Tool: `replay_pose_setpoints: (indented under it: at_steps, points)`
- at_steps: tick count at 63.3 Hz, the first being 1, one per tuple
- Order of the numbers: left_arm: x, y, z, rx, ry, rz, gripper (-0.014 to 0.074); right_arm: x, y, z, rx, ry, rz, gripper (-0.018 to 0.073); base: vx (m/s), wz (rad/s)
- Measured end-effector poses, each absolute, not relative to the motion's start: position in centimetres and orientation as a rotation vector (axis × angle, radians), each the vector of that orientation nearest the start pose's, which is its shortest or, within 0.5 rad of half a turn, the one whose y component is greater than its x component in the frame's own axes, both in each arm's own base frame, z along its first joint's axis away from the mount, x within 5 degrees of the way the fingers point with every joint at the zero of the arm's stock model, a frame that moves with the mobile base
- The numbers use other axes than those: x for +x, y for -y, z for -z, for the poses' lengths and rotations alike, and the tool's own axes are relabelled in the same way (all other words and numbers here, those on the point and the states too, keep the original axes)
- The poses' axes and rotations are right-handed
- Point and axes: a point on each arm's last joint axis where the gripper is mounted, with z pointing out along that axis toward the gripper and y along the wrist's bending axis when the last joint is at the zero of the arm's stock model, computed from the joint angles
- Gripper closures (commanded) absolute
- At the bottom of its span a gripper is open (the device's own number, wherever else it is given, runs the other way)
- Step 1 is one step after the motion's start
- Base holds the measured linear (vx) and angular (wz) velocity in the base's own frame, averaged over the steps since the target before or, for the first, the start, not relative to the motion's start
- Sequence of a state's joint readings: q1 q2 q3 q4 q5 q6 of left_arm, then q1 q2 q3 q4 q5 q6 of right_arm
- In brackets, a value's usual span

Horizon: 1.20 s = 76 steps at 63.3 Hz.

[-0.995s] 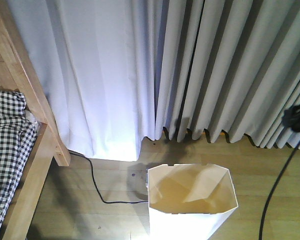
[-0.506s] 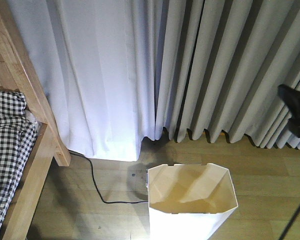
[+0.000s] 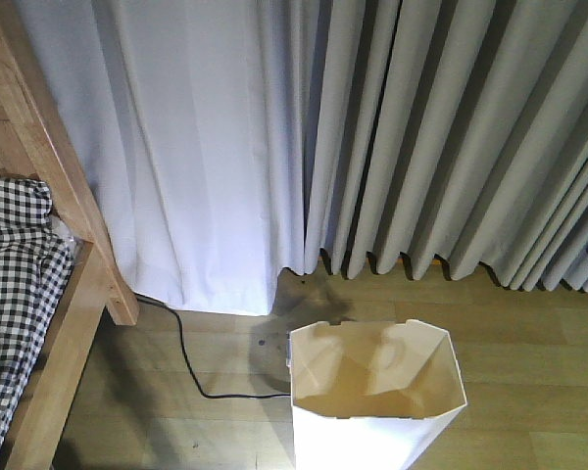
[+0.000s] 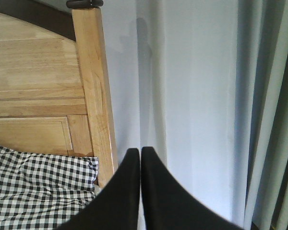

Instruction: Move trash bin to bedside with robot

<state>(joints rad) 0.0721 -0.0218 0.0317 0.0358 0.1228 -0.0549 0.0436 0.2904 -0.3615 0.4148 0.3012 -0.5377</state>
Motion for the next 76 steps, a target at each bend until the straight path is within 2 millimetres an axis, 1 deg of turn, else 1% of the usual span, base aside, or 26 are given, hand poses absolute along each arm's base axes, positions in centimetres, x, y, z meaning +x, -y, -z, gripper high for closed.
replay_pose_setpoints:
  at_steps: [7, 11, 13, 17, 25, 28, 61, 71, 76]
  points:
    - [5.6, -0.4, -19.3, -0.077, -1.615, -0.044, 0.0603, 6.1, -1.2, -27.6, -0.213, -1.592, -0.014, 0.0000, 0.00, 0.00]
    - [5.6, -0.4, -19.3, -0.077, -1.615, -0.044, 0.0603, 5.9, -1.0, -26.7, -0.201, -1.574, -0.005, 0.0039, 0.00, 0.00]
    - [5.6, -0.4, -19.3, -0.077, -1.615, -0.044, 0.0603, 5.9, -1.0, -26.3, -0.198, -1.575, -0.003, 0.0074, 0.00, 0.00]
    - [5.6, -0.4, -19.3, -0.077, -1.615, -0.044, 0.0603, 6.0, -1.0, -25.8, -0.199, -1.587, -0.003, 0.0179, 0.00, 0.00]
    - [5.6, -0.4, -19.3, -0.077, -1.615, -0.044, 0.0603, 6.0, -1.0, -25.8, -0.198, -1.587, -0.002, 0.0476, 0.00, 0.00]
    - [5.6, -0.4, -19.3, -0.077, -1.615, -0.044, 0.0603, 6.0, -1.0, -25.8, -0.198, -1.587, -0.002, 0.0570, 0.00, 0.00]
    - [5.6, -0.4, -19.3, -0.077, -1.615, -0.044, 0.0603, 6.0, -1.0, -25.7, -0.201, -1.594, -0.004, 0.0568, 0.00, 0.00]
    - [5.6, -0.4, -19.3, -0.077, -1.615, -0.044, 0.0603, 6.0, -1.0, -25.6, -0.215, -1.596, 0.013, 0.0568, 0.00, 0.00]
    - [5.6, -0.4, -19.3, -0.077, -1.615, -0.044, 0.0603, 6.0, -0.8, -25.6, -0.193, -1.606, 0.028, 0.0568, 0.00, 0.00]
